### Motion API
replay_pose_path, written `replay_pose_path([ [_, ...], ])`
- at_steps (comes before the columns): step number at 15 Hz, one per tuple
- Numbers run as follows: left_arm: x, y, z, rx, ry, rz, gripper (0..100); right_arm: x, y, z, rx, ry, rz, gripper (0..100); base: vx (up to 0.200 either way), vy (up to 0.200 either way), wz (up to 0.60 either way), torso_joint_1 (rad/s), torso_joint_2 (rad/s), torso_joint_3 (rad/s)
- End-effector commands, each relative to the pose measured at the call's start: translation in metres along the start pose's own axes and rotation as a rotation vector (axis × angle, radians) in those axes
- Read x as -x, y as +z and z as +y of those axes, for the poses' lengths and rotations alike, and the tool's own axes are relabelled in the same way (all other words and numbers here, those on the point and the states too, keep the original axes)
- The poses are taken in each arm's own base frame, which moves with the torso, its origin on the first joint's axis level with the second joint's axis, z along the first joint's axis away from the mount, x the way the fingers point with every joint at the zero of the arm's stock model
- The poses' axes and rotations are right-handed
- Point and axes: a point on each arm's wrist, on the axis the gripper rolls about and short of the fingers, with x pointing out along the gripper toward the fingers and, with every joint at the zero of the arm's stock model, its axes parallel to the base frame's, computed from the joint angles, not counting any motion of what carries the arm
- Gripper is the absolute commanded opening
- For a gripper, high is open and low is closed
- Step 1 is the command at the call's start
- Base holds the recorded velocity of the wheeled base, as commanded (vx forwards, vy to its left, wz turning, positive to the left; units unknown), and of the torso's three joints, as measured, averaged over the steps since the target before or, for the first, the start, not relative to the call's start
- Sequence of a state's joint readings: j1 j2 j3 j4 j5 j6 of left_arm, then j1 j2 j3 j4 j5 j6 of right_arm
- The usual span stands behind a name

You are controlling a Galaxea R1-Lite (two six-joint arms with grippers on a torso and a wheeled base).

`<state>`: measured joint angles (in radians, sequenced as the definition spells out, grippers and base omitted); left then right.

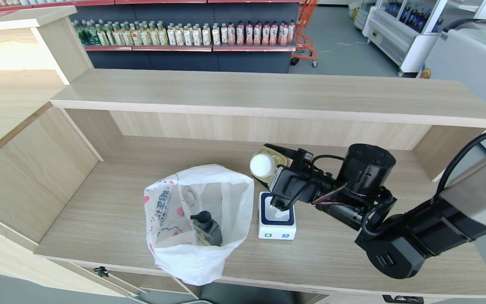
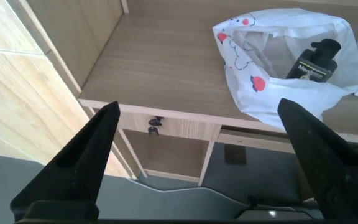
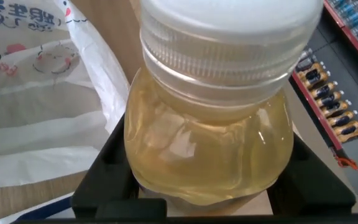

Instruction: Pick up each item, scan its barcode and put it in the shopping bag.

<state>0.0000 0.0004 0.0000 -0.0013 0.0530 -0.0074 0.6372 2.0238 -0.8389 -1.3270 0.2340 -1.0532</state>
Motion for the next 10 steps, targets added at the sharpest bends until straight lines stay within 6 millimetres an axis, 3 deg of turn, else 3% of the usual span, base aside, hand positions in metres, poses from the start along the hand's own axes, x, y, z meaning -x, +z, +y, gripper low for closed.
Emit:
replay_pose_path([
  [1,0.000,0.000,0.000,0.000,0.001,-0.001,100,0.001,-0.009,0.010,-0.006,0.026,0.020,0,0.000,0.000,0.00,0.000,0.00,0.000],
  [5,0.000,0.000,0.000,0.000,0.001,-0.001,100,0.025,-0.029,0.030,-0.018,0.068,0.028,0,0.000,0.000,0.00,0.000,0.00,0.000],
  [10,0.000,0.000,0.000,0.000,0.001,-0.001,100,0.025,-0.035,0.036,-0.034,0.092,0.032,0,0.000,0.000,0.00,0.000,0.00,0.000],
])
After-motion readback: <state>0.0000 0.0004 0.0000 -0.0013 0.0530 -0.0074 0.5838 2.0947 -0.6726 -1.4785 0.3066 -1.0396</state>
